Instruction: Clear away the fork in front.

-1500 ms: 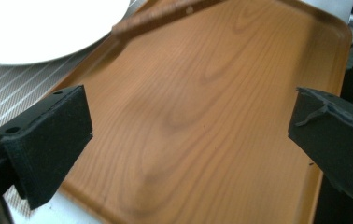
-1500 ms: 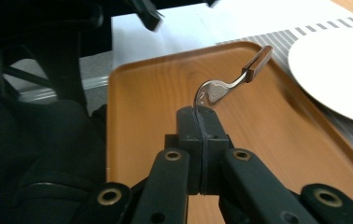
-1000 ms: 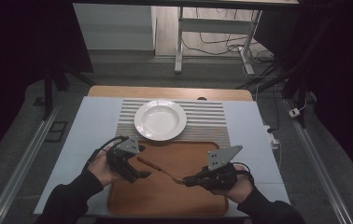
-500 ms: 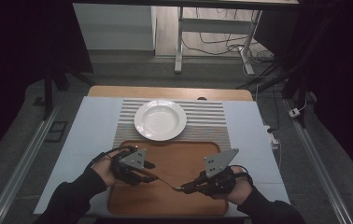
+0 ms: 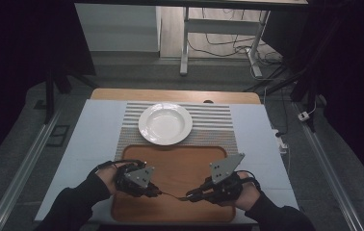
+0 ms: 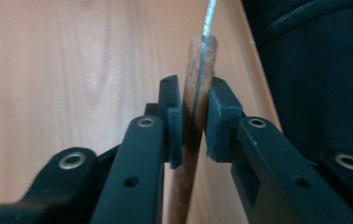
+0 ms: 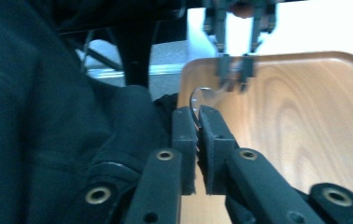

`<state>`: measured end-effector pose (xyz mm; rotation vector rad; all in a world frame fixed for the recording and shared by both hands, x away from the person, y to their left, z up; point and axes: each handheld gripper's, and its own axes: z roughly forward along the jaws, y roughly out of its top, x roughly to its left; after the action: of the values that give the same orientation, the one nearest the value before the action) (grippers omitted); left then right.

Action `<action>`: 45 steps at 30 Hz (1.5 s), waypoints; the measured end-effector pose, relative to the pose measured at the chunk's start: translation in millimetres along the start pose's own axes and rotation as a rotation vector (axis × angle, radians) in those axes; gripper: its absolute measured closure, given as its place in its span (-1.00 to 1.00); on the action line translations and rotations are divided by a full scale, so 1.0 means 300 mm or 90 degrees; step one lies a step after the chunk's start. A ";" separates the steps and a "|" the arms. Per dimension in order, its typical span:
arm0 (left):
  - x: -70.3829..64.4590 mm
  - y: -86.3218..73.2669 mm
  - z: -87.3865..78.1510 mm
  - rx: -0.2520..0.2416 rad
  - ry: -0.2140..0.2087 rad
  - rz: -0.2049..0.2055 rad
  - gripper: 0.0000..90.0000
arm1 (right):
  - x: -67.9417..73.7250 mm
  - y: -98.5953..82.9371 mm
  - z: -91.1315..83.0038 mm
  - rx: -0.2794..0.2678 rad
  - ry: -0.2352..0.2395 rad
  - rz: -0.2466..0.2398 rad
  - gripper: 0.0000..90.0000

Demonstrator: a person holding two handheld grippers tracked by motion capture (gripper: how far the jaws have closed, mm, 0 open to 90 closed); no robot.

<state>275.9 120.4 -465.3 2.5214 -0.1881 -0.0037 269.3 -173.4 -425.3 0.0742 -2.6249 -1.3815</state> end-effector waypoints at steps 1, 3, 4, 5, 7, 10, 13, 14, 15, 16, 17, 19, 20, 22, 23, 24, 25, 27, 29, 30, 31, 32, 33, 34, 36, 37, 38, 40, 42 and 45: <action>-0.001 -0.001 -0.001 0.000 -0.003 -0.003 0.77 | -0.008 -0.004 -0.004 -0.004 -0.015 0.011 0.79; 0.005 -0.002 -0.005 0.006 -0.012 -0.026 0.78 | -0.011 -0.006 -0.004 -0.003 -0.025 0.020 0.71; 0.005 -0.002 -0.005 0.006 -0.012 -0.026 0.78 | -0.011 -0.006 -0.003 -0.001 -0.036 0.023 0.63; 0.008 -0.004 -0.006 0.004 -0.016 -0.052 0.78 | -0.012 -0.006 -0.001 -0.001 -0.047 0.026 0.57; 0.010 -0.007 -0.010 0.003 -0.015 -0.079 0.78 | -0.013 -0.008 0.001 -0.004 -0.072 0.028 0.45; 0.011 -0.013 -0.015 0.002 -0.012 -0.110 0.78 | -0.014 -0.010 -0.004 -0.005 -0.104 0.039 0.31; 0.009 -0.023 -0.018 0.009 0.001 -0.152 0.77 | -0.019 -0.018 -0.020 -0.007 -0.175 0.076 0.05; 0.006 -0.026 -0.017 0.009 0.007 -0.164 0.77 | -0.020 -0.022 -0.021 -0.011 -0.189 0.090 0.00; -0.002 -0.033 -0.013 0.014 0.018 -0.178 0.77 | -0.021 -0.026 -0.024 -0.005 -0.204 0.100 -0.06; -0.006 -0.035 -0.013 0.021 0.024 -0.183 0.77 | -0.022 -0.032 -0.024 -0.003 -0.219 0.111 -0.10; -0.006 -0.035 -0.013 0.021 0.024 -0.183 0.77 | -0.021 -0.037 -0.025 0.000 -0.230 0.122 -0.15; -0.014 -0.038 -0.012 0.028 0.035 -0.207 0.77 | -0.020 -0.047 -0.025 0.006 -0.252 0.137 -0.20; -0.017 -0.040 -0.014 0.031 0.040 -0.219 0.77 | -0.020 -0.047 -0.025 0.006 -0.252 0.137 -0.20; -0.024 -0.044 -0.016 0.035 0.053 -0.239 0.77 | -0.012 -0.060 -0.026 0.015 -0.279 0.151 -0.27; -0.026 -0.047 -0.017 0.040 0.060 -0.249 0.77 | -0.009 -0.063 -0.026 0.015 -0.288 0.153 -0.29; -0.027 -0.050 -0.017 0.042 0.058 -0.267 0.77 | -0.005 -0.067 -0.027 0.016 -0.297 0.154 -0.34; -0.030 -0.053 -0.017 0.045 0.062 -0.279 0.77 | -0.001 -0.070 -0.029 0.019 -0.308 0.156 -0.39; -0.033 -0.060 -0.017 0.052 0.068 -0.300 0.77 | 0.006 -0.079 -0.030 0.021 -0.323 0.163 -0.45; -0.037 -0.068 -0.019 0.056 0.078 -0.327 0.77 | 0.012 -0.089 -0.034 0.024 -0.336 0.169 -0.52; -0.039 -0.073 -0.020 0.057 0.079 -0.339 0.77 | 0.014 -0.093 -0.037 0.026 -0.341 0.174 -0.55; -0.042 -0.079 -0.021 0.058 0.085 -0.350 0.77 | 0.014 -0.093 -0.037 0.026 -0.341 0.174 -0.55; -0.044 -0.084 -0.022 0.059 0.089 -0.365 0.77 | 0.017 -0.098 -0.040 0.025 -0.346 0.179 -0.58; -0.046 -0.089 -0.022 0.060 0.094 -0.380 0.77 | 0.020 -0.101 -0.044 0.028 -0.355 0.184 -0.61; -0.047 -0.094 -0.022 0.060 0.099 -0.391 0.77 | 0.024 -0.106 -0.047 0.026 -0.363 0.187 -0.64; -0.050 -0.103 -0.022 0.060 0.109 -0.421 0.77 | 0.030 -0.113 -0.056 0.027 -0.374 0.191 -0.70; -0.051 -0.107 -0.020 0.058 0.114 -0.437 0.77 | 0.034 -0.116 -0.060 0.028 -0.384 0.194 -0.74; -0.053 -0.110 -0.019 0.060 0.119 -0.449 0.77 | 0.037 -0.121 -0.064 0.027 -0.393 0.196 -0.77; -0.054 -0.117 -0.018 0.062 0.124 -0.472 0.77 | 0.044 -0.130 -0.073 0.029 -0.405 0.202 -0.84; -0.053 -0.124 -0.016 0.063 0.128 -0.496 0.77 | 0.051 -0.140 -0.081 0.035 -0.422 0.210 -0.91; -0.055 -0.134 -0.014 0.062 0.133 -0.528 0.77 | 0.060 -0.157 -0.094 0.041 -0.440 0.221 -0.95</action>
<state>265.2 157.6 -485.5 2.4870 0.9541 -0.0625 254.8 -225.4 -445.9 -0.9661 -2.9831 -1.3651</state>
